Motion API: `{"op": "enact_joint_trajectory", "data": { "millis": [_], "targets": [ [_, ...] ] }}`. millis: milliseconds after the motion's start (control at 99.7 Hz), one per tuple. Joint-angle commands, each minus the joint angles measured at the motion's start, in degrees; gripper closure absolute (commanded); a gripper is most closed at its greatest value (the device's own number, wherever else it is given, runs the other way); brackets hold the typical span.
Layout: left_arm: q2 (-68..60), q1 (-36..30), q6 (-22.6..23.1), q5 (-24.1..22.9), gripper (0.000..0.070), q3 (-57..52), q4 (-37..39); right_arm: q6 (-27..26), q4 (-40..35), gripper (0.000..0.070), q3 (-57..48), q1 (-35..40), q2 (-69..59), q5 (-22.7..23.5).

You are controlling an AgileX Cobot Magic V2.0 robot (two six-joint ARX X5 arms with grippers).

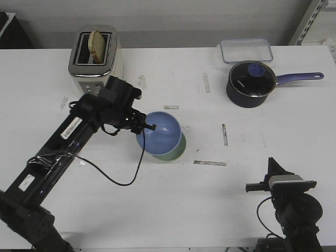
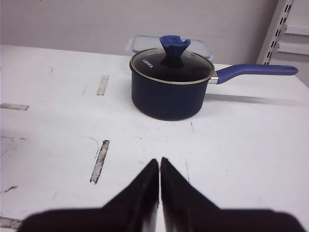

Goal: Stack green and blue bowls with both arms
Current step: 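Carry the blue bowl with the left gripper and lower it into the green bowl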

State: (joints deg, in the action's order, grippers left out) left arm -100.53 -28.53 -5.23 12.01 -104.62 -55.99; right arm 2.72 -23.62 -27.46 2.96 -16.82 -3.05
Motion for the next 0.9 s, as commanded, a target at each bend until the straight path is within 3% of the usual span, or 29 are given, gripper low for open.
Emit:
{"op": "enact_joint_trajectory", "data": {
  "millis": [0, 231, 812, 893],
  "targets": [
    [-3.17, -1.53, 0.66, 0.00, 0.0699, -1.09, 1.18, 0.13, 0.66, 0.0700, 0.17, 0.13, -0.15, 0.07],
    [-10.03, -3.39, -0.24, -0.02, 0.0699, -1.09, 5.07, 0.11, 0.66, 0.0700, 0.17, 0.13, -0.15, 0.07],
    [-10.95, -3.34, 1.77, -3.41, 0.0694, -1.09, 3.61, 0.11, 0.66, 0.0700, 0.17, 0.13, -0.15, 0.07],
    [-10.95, -3.37, 1.75, -3.37, 0.0617, -1.09, 3.69, 0.11, 0.66, 0.0700, 0.17, 0.13, -0.15, 0.07]
  ]
}}
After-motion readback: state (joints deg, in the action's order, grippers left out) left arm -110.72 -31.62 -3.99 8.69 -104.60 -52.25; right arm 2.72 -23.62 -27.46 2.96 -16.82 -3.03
